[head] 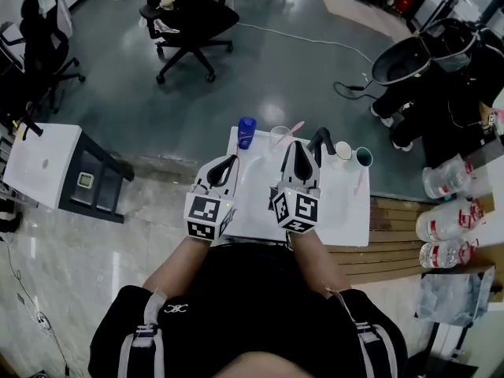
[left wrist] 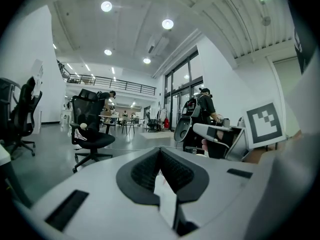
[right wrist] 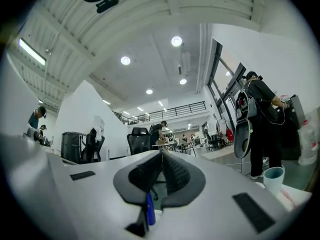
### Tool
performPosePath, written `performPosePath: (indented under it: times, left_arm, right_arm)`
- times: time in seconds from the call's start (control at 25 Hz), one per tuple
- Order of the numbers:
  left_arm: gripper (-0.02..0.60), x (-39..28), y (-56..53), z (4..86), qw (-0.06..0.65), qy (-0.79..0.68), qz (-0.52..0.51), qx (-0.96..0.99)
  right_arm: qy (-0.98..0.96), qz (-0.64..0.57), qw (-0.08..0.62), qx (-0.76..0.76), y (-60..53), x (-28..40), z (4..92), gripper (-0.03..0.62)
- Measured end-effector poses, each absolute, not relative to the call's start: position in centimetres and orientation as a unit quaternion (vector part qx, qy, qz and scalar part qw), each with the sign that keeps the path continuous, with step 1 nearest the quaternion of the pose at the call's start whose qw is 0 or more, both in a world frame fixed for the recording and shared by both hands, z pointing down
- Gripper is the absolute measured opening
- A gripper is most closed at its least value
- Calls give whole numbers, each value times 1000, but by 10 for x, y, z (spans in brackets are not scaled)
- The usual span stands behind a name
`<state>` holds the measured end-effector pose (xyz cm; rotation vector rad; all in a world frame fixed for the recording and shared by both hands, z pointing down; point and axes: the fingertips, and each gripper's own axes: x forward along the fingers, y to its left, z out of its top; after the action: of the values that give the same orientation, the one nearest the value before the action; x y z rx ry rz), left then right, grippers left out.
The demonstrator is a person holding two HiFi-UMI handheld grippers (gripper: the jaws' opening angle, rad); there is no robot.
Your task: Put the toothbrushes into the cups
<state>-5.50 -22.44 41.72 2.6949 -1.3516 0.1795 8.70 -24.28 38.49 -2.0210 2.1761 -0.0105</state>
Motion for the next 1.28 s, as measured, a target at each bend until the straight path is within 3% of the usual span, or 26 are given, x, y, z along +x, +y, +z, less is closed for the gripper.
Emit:
performPosePath:
  times: [0.8,1.28]
  left_arm:
    - [14,-56,-212,413,55,-436,47,897]
    - [14,-113,-199,421,68,-502,48,861]
  right_arm:
    - [734,-49,57,-675,-199,67,418,14]
    - [785,-73,33,-615,-219,6,434,14]
